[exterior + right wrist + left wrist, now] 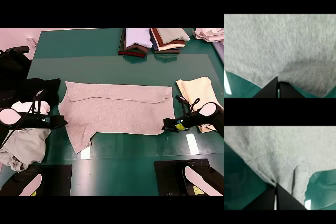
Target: Fold the shirts.
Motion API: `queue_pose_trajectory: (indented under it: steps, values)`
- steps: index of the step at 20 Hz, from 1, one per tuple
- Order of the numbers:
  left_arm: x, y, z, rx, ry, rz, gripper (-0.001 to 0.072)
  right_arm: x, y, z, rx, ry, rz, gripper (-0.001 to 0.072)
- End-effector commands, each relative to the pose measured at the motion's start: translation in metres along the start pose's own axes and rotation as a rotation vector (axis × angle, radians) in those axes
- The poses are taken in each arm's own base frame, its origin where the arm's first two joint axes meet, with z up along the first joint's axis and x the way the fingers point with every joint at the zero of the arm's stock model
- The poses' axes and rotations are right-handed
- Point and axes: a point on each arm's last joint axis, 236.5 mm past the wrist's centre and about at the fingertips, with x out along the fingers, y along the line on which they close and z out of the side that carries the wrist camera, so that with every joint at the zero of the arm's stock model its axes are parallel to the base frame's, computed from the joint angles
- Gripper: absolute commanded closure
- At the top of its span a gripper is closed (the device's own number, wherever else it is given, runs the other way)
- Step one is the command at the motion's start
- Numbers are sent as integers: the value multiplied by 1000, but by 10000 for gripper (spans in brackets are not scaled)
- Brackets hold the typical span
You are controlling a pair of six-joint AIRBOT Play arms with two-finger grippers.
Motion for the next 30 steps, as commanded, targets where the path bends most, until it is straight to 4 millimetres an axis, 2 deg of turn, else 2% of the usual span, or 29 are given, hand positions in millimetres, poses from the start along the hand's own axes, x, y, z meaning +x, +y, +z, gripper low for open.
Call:
queue_pose_trajectory:
  steps: [1,4,5,7,9,12,15,18,22,25,26,27,28,29,30]
  values:
    - [-33,9,-28,75,33,89,688,-33,-11,-11,-119,32,-125,699]
    - [-59,-10,-65,114,97,41,688,-72,-17,-23,-158,-1,-197,699]
    - [-65,-19,-72,121,104,13,688,-82,-16,-25,-156,-27,-201,699]
    - [-73,-26,-70,135,96,1,688,-100,-15,-20,-145,-100,-206,699]
    - [-75,-27,-53,144,45,6,689,-111,-11,-7,-144,-150,-204,700]
    - [-63,-23,-16,152,-9,21,688,-113,1,30,-194,-168,-197,700]
    - [-40,-13,24,162,-30,41,687,-97,21,76,-264,-152,-188,700]
    - [-14,5,55,152,-14,86,686,-79,31,115,-285,-109,-183,700]
    - [7,19,96,138,-68,120,686,-70,34,154,-257,-89,-175,699]
    - [10,20,113,125,-116,123,683,-69,40,176,-224,-105,-111,696]
    - [7,18,119,125,-134,121,499,-73,45,187,-234,-132,-76,664]
    - [3,15,125,113,-153,119,264,-78,48,195,-224,-157,-42,507]
    - [-2,11,131,115,-165,115,230,-85,48,202,-200,-180,-12,347]
    - [-9,6,136,124,-171,109,230,-93,44,206,-193,-198,13,282]
    - [-15,1,141,132,-179,103,230,-97,40,205,-196,-198,34,257]
